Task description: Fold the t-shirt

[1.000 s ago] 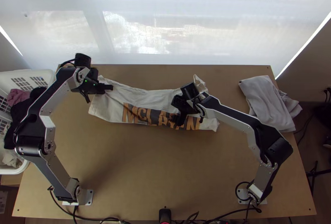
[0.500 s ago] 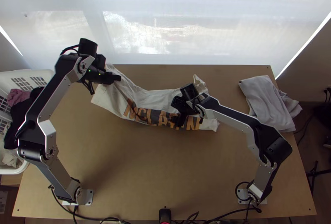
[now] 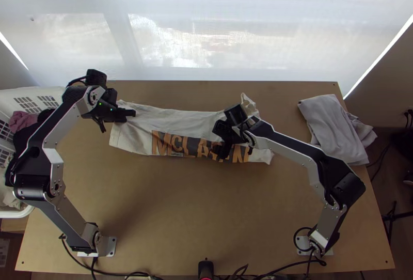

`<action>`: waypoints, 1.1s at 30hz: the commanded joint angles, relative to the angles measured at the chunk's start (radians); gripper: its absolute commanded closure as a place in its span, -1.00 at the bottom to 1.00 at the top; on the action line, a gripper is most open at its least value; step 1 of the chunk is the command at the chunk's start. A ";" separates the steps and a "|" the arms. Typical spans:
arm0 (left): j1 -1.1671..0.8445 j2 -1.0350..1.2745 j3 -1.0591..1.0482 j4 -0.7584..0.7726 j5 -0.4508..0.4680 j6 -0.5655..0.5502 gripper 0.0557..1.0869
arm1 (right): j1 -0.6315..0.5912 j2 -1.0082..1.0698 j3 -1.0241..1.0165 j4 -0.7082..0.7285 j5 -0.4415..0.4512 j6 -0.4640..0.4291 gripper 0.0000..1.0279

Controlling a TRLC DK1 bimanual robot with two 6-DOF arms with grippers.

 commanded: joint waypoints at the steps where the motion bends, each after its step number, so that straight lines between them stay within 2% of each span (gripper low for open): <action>1: 0.068 0.023 -0.177 0.116 -0.015 0.027 0.93 | 0.009 0.002 0.013 0.001 0.000 0.000 -0.91; 2: 0.068 0.031 -0.191 0.136 -0.016 0.030 0.93 | 0.010 0.002 0.013 0.001 0.000 0.002 -0.91; 5: 0.068 0.060 -0.200 0.178 -0.018 0.030 0.63 | 0.012 0.003 0.013 0.001 0.000 0.002 -0.91; 8: 0.060 0.072 -0.202 0.201 -0.018 0.029 -0.03 | 0.010 0.003 0.013 -0.002 0.002 0.000 -0.91; 9: 0.058 0.072 -0.203 0.206 -0.021 0.029 -0.20 | 0.010 0.002 0.013 -0.005 0.002 -0.001 -0.91; 11: 0.057 0.066 -0.203 0.209 -0.029 0.025 -0.39 | 0.007 -0.003 0.011 -0.010 0.002 -0.003 -0.91; 15: 0.057 0.014 -0.197 0.209 -0.029 0.013 -0.64 | 0.004 -0.006 0.013 -0.022 0.003 -0.010 -0.91; 19: 0.060 -0.010 -0.199 0.197 -0.030 0.007 -0.70 | 0.009 -0.006 0.014 -0.042 0.003 -0.030 -0.91; 33: 0.092 0.062 -0.199 0.246 -0.058 0.009 -0.70 | 0.010 -0.030 0.073 -0.219 0.052 -0.121 -0.91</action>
